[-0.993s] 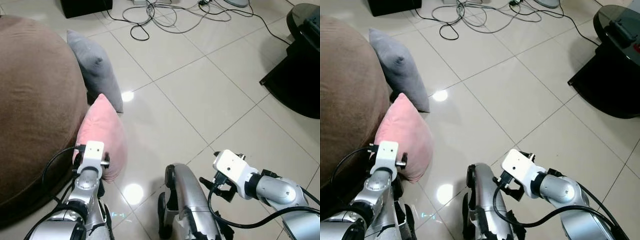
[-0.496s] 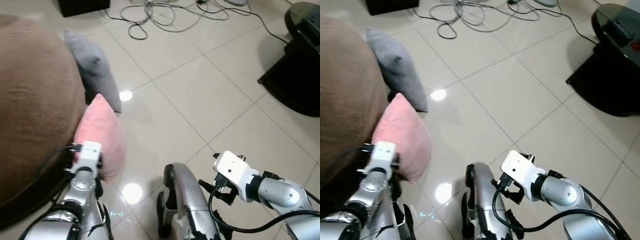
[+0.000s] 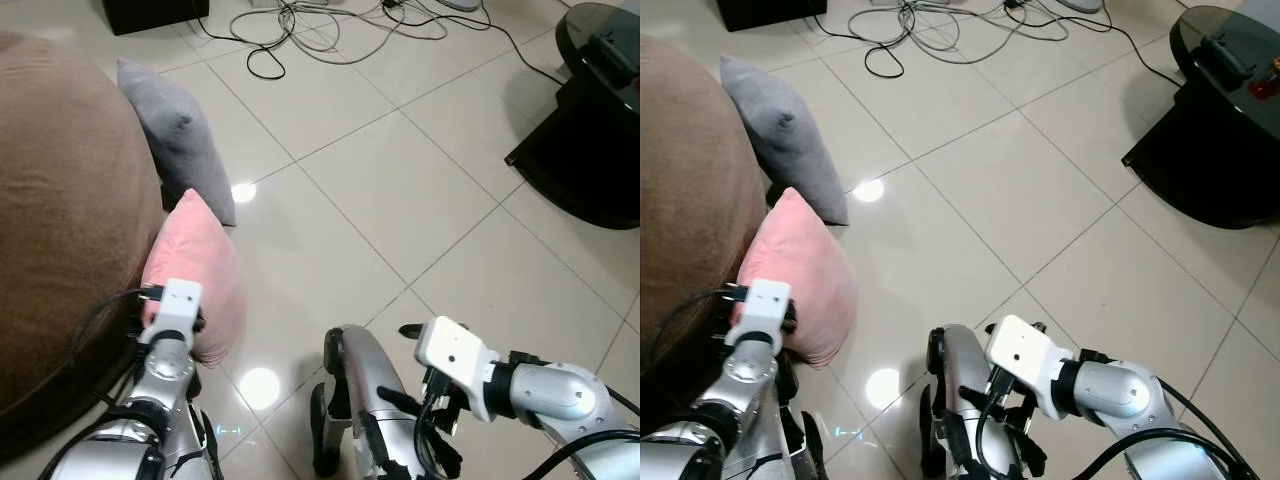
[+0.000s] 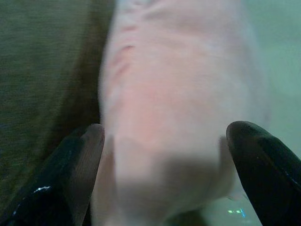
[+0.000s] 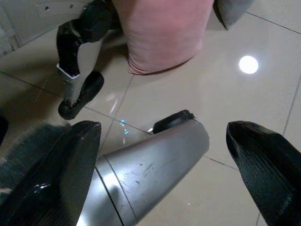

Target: Move the pillow to the sofa from floor

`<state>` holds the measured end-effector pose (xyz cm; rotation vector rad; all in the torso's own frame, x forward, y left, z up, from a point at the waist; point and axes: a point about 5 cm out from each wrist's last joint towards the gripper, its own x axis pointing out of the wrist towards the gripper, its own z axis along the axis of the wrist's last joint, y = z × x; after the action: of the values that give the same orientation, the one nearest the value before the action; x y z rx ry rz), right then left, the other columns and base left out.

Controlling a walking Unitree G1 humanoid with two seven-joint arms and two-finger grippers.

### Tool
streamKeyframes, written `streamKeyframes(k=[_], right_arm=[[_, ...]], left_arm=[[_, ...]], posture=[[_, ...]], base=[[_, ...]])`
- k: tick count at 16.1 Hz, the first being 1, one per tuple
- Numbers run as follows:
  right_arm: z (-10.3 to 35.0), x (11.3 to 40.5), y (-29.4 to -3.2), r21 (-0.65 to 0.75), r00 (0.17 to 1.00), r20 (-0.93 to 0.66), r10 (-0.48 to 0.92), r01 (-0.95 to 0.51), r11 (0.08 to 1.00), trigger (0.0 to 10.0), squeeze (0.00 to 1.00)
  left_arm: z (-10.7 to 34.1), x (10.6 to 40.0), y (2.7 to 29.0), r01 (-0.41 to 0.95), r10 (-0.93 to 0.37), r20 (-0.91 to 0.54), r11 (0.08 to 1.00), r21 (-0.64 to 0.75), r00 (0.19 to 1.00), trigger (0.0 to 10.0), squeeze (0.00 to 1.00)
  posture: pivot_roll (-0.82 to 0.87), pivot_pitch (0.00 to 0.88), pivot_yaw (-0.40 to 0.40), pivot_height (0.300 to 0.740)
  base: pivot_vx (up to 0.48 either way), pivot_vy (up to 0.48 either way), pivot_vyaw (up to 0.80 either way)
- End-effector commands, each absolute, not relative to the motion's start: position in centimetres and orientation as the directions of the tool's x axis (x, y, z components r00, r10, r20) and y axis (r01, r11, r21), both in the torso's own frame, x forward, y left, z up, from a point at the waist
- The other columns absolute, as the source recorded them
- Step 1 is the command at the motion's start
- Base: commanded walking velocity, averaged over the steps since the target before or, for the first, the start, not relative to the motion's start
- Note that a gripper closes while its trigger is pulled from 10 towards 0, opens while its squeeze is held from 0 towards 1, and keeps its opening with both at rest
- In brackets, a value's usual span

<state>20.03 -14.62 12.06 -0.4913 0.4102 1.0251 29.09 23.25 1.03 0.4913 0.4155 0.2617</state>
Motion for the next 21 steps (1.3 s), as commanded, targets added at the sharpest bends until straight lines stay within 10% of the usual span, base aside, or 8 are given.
streamKeyframes(k=[1,3,6,21], right_arm=[[11.9,19.9,-14.8,-0.186,0.438,-0.553,0.709,-0.894,0.408,10.0,0.0],[11.6,19.7,-14.6,-0.184,0.429,-0.554,0.714,-0.899,0.397,10.0,0.0],[11.5,19.8,-14.7,-0.189,0.429,-0.555,0.713,-0.899,0.395,10.0,0.0],[11.9,19.7,-15.1,-0.214,0.435,-0.562,0.704,-0.898,0.384,10.0,0.0]], left_arm=[[-0.2,28.1,22.8,-0.092,0.32,-0.381,0.856,0.509,0.868,10.0,0.34],[-0.4,28.0,22.8,-0.08,0.314,-0.4,0.86,0.503,0.861,8.6,0.23],[-0.8,27.6,23.1,-0.065,0.308,-0.436,0.87,0.489,0.845,0.0,0.2],[-1.3,26.9,23.6,0.007,0.334,-0.439,0.79,0.613,0.834,0.0,0.21]], posture=[[-0.28,0.216,-0.25,0.562],[-0.27,0.212,-0.254,0.562],[-0.27,0.205,-0.256,0.562],[-0.27,0.19,-0.275,0.562]], base=[[0.0,0.0,0.0],[0.0,0.0,0.0],[0.0,0.0,0.0],[0.0,0.0,0.0]])
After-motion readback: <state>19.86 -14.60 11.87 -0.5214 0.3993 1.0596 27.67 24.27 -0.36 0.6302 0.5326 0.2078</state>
